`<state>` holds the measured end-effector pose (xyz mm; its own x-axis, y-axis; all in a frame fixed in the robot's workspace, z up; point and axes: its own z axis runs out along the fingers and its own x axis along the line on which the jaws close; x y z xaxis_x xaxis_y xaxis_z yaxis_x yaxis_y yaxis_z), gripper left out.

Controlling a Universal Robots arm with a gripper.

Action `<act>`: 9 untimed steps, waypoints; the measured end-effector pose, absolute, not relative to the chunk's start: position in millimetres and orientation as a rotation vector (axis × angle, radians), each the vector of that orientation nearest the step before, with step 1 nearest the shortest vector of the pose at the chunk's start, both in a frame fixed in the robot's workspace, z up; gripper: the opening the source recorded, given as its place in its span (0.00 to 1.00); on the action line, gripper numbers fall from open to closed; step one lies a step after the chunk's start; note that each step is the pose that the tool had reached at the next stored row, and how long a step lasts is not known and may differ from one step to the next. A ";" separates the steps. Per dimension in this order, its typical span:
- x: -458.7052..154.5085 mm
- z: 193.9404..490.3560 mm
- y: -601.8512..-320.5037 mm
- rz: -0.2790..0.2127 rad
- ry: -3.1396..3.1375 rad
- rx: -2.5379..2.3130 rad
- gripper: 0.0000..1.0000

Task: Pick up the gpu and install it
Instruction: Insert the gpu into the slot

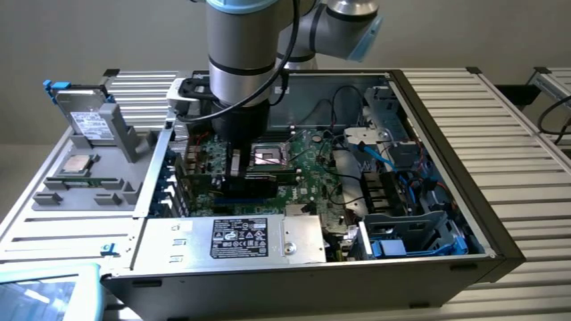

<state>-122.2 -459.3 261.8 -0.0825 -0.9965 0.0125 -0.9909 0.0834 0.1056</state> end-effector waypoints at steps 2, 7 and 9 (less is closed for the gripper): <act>-122.1 262.1 -458.8 -0.106 -2.248 2.074 0.27; -122.2 262.2 -458.6 -0.104 -2.218 2.104 0.27; -122.2 262.1 -458.6 -0.104 -2.218 2.105 0.27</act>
<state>-122.2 -458.6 262.1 -0.0516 -0.9986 0.0126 -0.9930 0.0527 0.1056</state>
